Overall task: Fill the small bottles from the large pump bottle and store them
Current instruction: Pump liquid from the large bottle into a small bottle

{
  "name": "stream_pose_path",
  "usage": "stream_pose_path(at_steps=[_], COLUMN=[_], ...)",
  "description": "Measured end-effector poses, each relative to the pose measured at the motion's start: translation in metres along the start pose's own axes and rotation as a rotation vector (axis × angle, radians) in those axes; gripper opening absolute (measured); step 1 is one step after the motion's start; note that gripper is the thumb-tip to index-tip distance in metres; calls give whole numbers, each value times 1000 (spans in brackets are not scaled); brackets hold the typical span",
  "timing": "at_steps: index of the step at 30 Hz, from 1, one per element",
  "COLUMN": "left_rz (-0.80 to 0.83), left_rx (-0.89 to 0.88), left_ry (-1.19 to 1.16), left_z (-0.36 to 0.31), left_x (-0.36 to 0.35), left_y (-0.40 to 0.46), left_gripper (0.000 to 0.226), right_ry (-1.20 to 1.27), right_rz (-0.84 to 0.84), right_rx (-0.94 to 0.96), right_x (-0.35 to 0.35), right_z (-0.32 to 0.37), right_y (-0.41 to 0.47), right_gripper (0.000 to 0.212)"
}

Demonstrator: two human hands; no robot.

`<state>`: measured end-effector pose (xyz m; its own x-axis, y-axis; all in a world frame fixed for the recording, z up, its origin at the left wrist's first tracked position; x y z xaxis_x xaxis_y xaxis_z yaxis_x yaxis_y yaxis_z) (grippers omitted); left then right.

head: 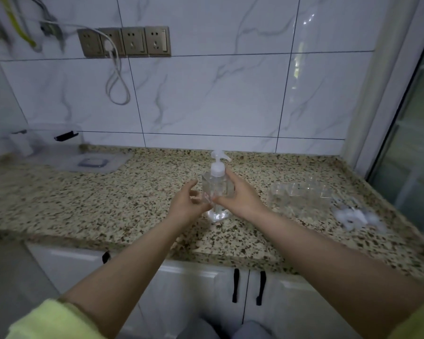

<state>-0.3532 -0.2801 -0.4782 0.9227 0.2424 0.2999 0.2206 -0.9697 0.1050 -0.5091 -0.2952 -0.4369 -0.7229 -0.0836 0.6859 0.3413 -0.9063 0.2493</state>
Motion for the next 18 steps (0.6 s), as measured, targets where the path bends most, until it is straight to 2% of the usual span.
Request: stream_pose_path(at_steps=[3, 5, 8, 11, 14, 16, 18], left_rz=[44, 68, 12, 20, 64, 133, 187], left_rx=[-63, -97, -148, -210, -221, -193, -155], left_ry=[2, 12, 59, 73, 42, -14, -33], left_z=[-7, -8, -10, -11, -13, -15, -15], left_x=[-9, -17, -17, -16, -15, -19, -25], left_y=[9, 12, 16, 21, 33, 41, 47], left_gripper=[92, 81, 76, 85, 100, 108, 103], right_ry=[-22, -87, -98, 53, 272, 358, 394], right_rz=[-25, -64, -33, 83, 27, -74, -162], right_rx=[-9, 0, -2, -53, -80, -45, -1], right_x=[-4, -3, 1, 5, 19, 32, 42], right_z=[-7, -10, -16, -24, -27, -22, -16], right_y=[4, 9, 18, 25, 30, 35, 41], right_gripper=[90, 91, 96, 110, 121, 110, 86])
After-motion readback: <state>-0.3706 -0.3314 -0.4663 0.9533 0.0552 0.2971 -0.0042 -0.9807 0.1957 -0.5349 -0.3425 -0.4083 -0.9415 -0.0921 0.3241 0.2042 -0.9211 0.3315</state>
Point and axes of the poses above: each hand's wrist, its own y-axis towards the middle knuckle, its own x-axis out of the back of the hand, z = x × y, the point moved 7 cm from there along y, towards the middle knuckle, and after that the axes turned 9 degrees about -y, right-handed, at the moved point
